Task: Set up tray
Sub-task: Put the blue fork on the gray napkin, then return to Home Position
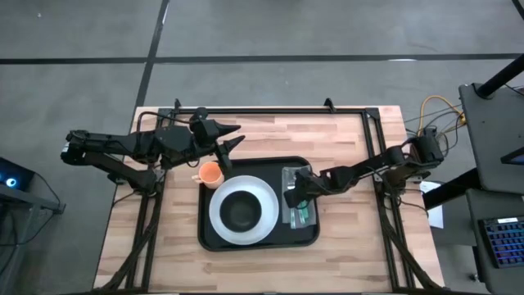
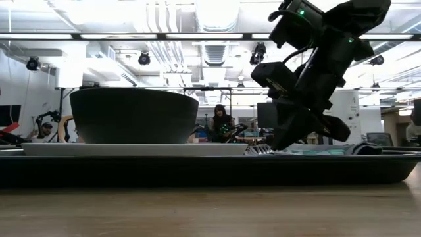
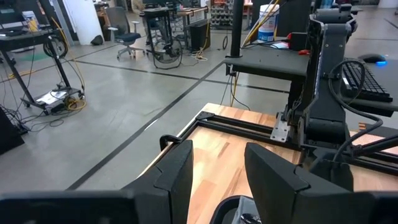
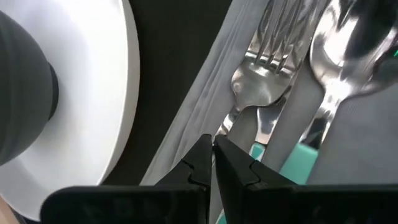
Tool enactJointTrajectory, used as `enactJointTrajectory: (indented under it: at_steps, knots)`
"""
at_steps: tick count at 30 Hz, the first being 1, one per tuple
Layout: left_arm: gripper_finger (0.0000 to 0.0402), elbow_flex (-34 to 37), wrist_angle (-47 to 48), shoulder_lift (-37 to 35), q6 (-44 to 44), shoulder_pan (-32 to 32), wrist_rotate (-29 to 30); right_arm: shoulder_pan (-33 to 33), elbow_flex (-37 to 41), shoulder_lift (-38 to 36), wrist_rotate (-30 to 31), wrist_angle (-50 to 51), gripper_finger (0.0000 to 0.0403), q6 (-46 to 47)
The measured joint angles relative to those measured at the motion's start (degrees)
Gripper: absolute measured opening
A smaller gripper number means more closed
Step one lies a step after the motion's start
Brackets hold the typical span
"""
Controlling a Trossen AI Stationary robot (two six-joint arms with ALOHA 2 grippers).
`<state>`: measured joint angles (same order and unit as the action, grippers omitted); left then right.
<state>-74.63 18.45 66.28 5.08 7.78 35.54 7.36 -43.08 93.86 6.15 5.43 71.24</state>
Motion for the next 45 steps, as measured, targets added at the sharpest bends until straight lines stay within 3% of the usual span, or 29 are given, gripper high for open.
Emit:
enactJointTrajectory:
  at_steps: [14,23,33,38,45]
  knots:
    - [0.0126,0.0,0.0,-0.02,0.0,0.01,0.0,-2.28,-0.29,-1.56,-2.15,-0.78,0.0009,-2.47]
    - [0.0126,0.0,-0.03,-0.02,0.56,0.01,4.01,-2.28,-0.4,-8.86,1.33,2.9,0.0009,-3.3]
    - [0.0126,0.0,-0.08,-0.04,2.55,0.03,5.56,-1.86,-0.49,-9.62,1.85,6.21,0.0009,-2.97]
    - [0.0126,0.0,5.19,-0.44,7.33,0.03,12.29,0.8,-0.51,-12.5,7.0,6.26,0.0008,-2.17]
    - [0.0126,0.6,16.11,-2.27,12.34,-0.01,12.48,4.03,2.51,-19.87,10.82,9.17,0.0008,-2.69]
